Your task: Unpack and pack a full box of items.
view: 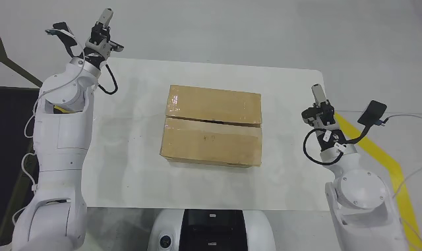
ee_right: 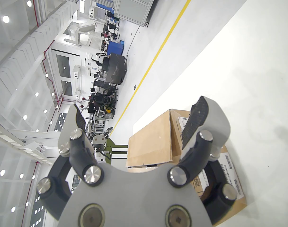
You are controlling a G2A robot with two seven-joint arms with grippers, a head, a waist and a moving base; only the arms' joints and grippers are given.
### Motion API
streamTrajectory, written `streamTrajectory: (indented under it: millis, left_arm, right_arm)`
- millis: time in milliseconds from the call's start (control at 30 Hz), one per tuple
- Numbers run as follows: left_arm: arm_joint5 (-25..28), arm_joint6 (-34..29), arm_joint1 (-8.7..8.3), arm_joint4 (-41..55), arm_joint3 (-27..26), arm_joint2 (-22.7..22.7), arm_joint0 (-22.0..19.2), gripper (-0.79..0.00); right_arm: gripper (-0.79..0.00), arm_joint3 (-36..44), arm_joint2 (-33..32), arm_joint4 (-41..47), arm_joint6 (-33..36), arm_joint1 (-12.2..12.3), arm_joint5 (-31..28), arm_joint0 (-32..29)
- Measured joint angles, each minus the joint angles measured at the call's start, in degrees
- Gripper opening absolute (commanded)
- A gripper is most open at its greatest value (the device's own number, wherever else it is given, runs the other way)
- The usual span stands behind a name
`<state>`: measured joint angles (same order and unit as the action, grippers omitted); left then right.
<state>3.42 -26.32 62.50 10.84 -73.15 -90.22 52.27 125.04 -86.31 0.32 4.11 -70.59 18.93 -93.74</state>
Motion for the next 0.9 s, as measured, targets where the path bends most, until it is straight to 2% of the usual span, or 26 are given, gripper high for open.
streamTrajectory:
  millis: [667, 800, 900]
  left_arm:
    - [0.0, 0.0, 0.0, 0.0, 0.0, 0.0, 0.0, 0.0]
    - [0.0, 0.0, 0.0, 0.0, 0.0, 0.0, 0.0, 0.0]
    - [0.0, 0.0, 0.0, 0.0, 0.0, 0.0, 0.0, 0.0]
  right_arm:
    - [0.0, -0.3, 0.2, -0.8, 0.1, 0.0, -0.1, 0.0]
    - [0.0, -1.3, 0.9, -2.4, 1.9, 0.1, 1.1, 0.6]
    - [0.0, -3.2, 1.1, -0.2, 4.6, 0.0, 0.4, 1.7]
